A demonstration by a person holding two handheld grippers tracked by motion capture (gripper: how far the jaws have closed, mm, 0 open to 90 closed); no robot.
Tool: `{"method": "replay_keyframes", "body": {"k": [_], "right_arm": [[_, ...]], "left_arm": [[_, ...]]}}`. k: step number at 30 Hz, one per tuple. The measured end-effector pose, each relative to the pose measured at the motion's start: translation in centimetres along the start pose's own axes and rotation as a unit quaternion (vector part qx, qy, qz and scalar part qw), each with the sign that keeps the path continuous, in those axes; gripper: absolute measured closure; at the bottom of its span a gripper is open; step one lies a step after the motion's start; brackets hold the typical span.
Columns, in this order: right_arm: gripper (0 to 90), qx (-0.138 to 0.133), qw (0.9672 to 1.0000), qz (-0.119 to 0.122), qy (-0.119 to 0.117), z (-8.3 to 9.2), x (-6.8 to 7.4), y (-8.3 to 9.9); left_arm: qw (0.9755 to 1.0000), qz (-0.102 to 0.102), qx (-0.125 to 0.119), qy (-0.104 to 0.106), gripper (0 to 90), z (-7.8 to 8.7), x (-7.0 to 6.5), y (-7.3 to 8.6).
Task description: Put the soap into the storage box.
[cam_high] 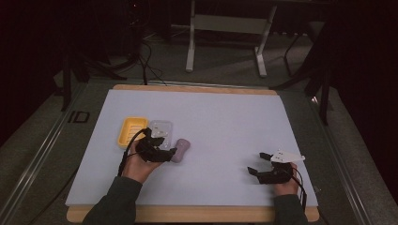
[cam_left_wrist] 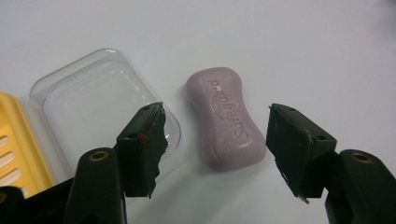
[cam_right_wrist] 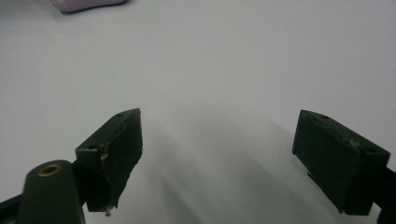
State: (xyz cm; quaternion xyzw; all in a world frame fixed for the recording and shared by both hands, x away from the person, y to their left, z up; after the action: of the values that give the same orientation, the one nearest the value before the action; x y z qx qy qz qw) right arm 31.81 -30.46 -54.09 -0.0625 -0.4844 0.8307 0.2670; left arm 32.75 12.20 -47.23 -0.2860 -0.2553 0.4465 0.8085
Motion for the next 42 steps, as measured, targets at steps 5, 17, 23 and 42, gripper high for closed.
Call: {"method": "replay_keyframes", "body": {"k": [5,17,23,42], "right_arm": [[15.6,0.000,1.0000,0.000,0.000,0.0,0.0,0.0],[15.6,0.002,1.0000,0.002,0.001,0.0,0.0,0.0],[15.6,0.001,1.0000,0.003,0.001,0.0,0.1,0.0],[15.6,-0.001,1.0000,0.003,0.000,0.1,0.1,0.0]], "left_arm": [[1.0000,-0.002,0.007,0.001,36.9,-0.5,-0.1,-0.5],[0.9996,-0.012,0.026,-0.002,33.4,-1.6,-0.6,-1.2],[0.9992,-0.010,0.040,0.001,32.6,-2.1,-0.7,-1.8],[0.9964,0.002,0.082,0.022,32.1,-3.7,-0.6,-3.2]]}}
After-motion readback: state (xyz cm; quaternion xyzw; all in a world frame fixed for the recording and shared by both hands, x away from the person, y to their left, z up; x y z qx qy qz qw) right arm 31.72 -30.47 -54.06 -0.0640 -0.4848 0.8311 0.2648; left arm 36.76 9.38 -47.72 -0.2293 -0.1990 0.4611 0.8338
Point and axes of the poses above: each handheld gripper's, and its own axes: z roughly backward along the jaws, y roughly out of its underside, x roughly to its left, the point moved 1 cm from there along -z, roughly forward along the jaws, and after that the axes turned 13 degrees about -y, right-handed, at the moved point
